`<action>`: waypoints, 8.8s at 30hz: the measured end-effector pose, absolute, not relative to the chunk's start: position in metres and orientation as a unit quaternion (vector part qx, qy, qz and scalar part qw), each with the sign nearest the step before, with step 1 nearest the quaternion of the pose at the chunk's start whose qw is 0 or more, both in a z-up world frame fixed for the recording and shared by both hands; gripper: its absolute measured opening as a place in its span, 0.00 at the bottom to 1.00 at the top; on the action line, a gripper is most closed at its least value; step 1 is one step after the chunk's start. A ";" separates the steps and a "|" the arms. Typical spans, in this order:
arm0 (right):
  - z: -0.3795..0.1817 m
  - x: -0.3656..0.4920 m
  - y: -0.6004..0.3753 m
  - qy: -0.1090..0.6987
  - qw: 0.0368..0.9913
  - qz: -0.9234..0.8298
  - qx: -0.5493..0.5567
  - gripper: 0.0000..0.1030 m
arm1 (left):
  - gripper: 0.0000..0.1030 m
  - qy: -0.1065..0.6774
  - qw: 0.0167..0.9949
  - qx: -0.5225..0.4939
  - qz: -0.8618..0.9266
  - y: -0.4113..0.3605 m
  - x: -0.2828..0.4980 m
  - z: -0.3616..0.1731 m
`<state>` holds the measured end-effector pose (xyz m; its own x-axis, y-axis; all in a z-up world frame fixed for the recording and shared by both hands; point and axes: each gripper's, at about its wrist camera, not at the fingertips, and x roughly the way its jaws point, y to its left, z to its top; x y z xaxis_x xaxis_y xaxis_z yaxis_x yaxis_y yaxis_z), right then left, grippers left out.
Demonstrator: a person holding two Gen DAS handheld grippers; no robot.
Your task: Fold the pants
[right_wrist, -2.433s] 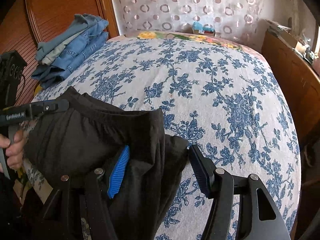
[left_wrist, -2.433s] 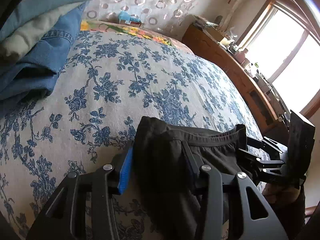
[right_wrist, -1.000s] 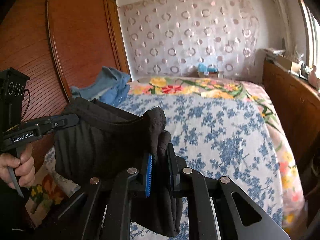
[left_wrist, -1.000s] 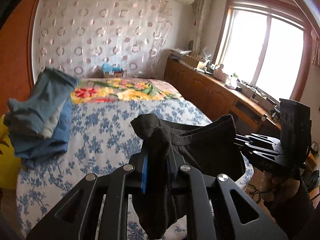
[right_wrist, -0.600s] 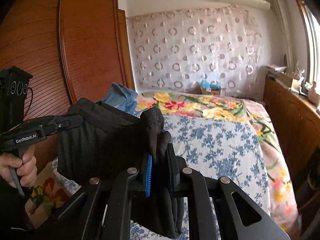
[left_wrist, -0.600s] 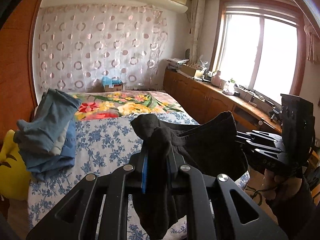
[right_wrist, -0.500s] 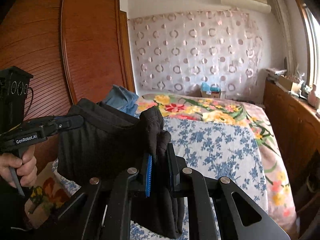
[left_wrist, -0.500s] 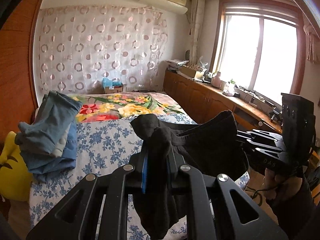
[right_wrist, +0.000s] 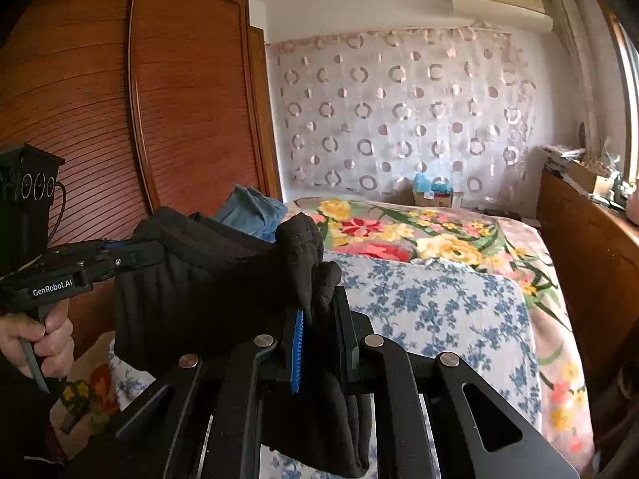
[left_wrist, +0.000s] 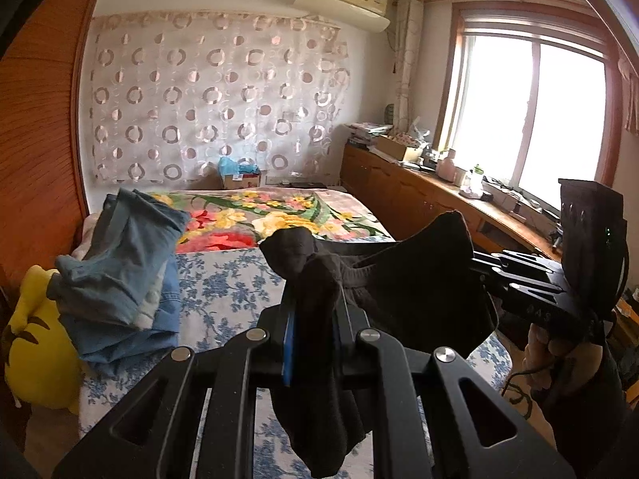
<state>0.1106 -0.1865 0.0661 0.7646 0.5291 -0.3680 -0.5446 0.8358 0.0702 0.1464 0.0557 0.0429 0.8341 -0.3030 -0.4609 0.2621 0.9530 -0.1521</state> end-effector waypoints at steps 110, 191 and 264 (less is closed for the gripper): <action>0.057 0.412 -0.042 0.233 0.857 0.454 -0.068 0.34 | 0.48 0.297 0.945 -0.062 0.125 0.208 0.203 -0.002; 0.057 0.081 -0.229 0.197 0.961 0.192 0.019 0.84 | 0.99 0.253 0.967 -0.019 -0.038 0.031 0.076 0.015; 0.061 0.061 -0.234 0.140 0.975 0.170 0.017 0.85 | 0.99 0.204 0.979 -0.004 -0.008 0.029 0.040 0.057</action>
